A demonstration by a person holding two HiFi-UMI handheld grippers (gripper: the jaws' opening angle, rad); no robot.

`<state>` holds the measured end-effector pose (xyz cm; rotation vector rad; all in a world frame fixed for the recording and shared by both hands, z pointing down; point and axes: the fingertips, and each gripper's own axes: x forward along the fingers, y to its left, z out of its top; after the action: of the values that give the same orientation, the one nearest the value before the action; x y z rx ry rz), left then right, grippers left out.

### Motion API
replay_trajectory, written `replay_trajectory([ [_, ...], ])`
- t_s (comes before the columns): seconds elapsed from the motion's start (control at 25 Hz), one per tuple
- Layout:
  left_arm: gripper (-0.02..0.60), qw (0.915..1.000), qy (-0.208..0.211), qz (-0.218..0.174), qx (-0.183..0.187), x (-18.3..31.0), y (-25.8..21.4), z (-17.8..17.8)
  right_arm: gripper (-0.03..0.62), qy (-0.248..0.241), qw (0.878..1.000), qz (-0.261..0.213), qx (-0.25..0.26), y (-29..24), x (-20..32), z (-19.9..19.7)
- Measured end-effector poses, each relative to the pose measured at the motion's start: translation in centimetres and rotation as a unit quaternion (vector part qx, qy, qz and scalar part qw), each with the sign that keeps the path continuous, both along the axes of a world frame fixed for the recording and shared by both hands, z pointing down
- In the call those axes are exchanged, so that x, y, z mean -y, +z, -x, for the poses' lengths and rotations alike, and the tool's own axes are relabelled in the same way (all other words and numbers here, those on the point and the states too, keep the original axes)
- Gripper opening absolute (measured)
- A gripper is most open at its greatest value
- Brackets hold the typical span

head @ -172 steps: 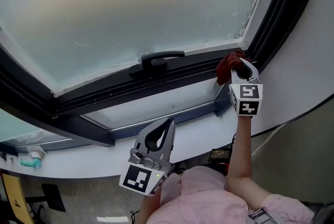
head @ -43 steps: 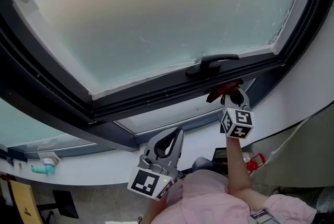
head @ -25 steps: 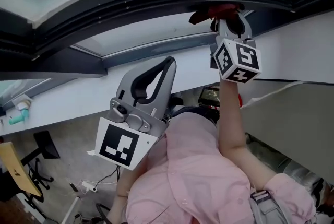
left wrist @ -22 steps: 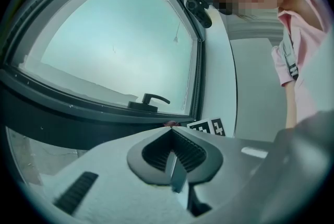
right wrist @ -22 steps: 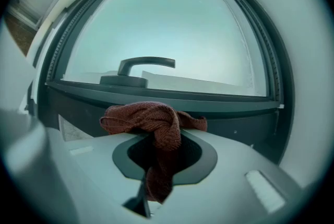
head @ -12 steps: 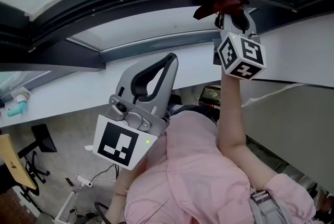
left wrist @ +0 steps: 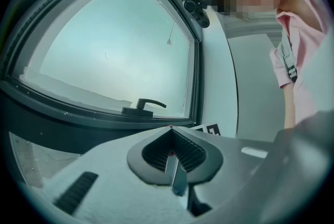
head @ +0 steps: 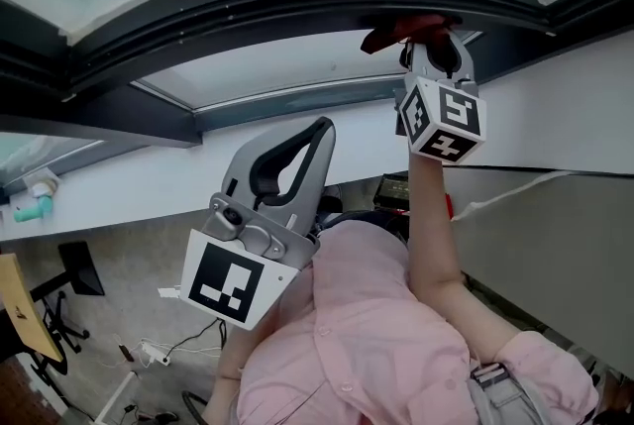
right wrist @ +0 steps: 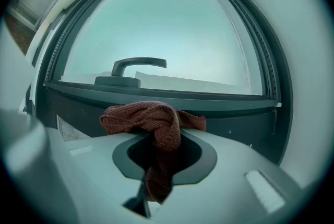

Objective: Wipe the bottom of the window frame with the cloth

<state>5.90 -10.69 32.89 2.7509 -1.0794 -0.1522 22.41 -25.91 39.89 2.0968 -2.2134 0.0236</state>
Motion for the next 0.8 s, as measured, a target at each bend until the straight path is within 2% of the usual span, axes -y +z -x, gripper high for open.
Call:
replay_trajectory([
  [0.32,0.0,0.9998,-0.017,0.001,0.0,0.2,0.1,0.2,0.063,0.047,0.999,-0.002,0.02,0.2,0.2,-3.9],
  [0.64,0.0,0.9999,-0.01,-0.01,0.0,0.6,-0.4,-1.3,0.063,0.039,0.999,-0.007,0.02,0.1,0.3,-4.6],
  [0.8,0.0,0.9999,-0.007,-0.013,0.0,0.7,-0.5,-1.9,0.063,0.053,0.998,-0.006,0.023,0.1,0.4,-5.8],
])
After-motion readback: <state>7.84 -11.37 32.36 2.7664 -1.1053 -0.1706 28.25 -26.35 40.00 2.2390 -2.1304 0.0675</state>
